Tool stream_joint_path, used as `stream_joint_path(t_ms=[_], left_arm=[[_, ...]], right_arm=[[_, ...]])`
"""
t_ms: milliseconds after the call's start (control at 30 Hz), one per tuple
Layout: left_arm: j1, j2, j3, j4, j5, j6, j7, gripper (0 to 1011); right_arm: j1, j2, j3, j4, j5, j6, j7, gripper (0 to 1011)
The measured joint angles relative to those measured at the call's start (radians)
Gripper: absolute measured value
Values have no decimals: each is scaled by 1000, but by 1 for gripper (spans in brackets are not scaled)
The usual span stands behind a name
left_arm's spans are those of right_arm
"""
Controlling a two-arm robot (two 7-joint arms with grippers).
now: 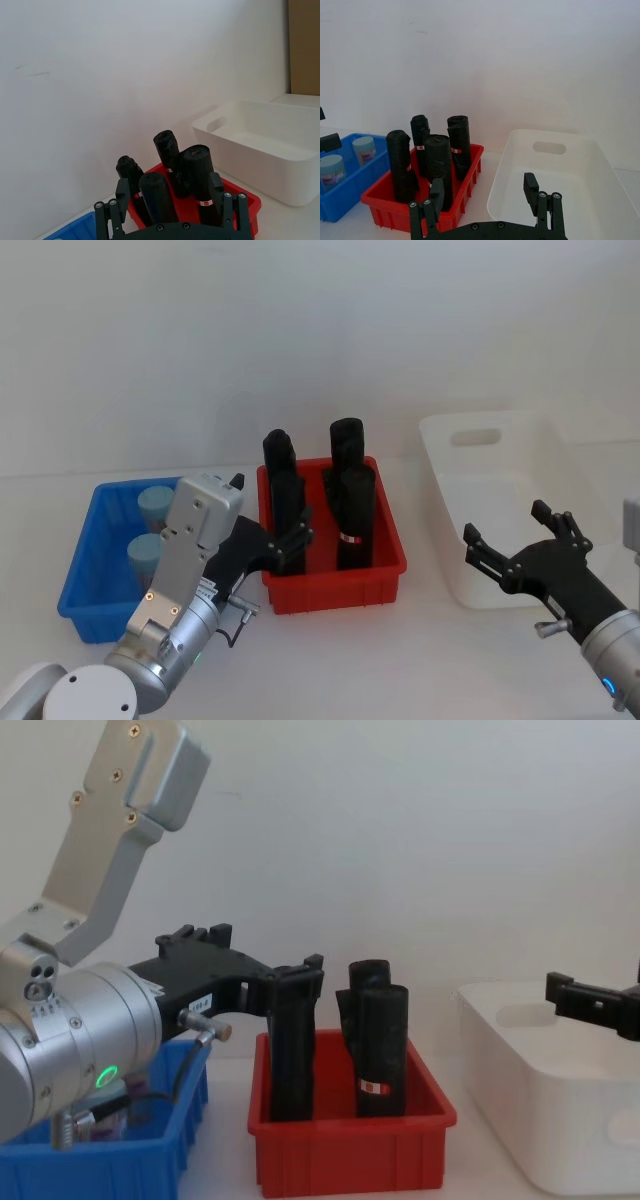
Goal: Pick the cotton swabs from the blue box and place them into the white box.
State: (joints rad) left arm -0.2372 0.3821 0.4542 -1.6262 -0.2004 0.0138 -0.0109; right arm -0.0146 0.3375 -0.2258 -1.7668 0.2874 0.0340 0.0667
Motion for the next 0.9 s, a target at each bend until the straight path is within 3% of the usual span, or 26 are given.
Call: stream_joint_path(t_ms=[900], left_arm=[[0,0,0,0,0,0,0,1004]], right_arm=[[0,0,0,0,0,0,0,1002]])
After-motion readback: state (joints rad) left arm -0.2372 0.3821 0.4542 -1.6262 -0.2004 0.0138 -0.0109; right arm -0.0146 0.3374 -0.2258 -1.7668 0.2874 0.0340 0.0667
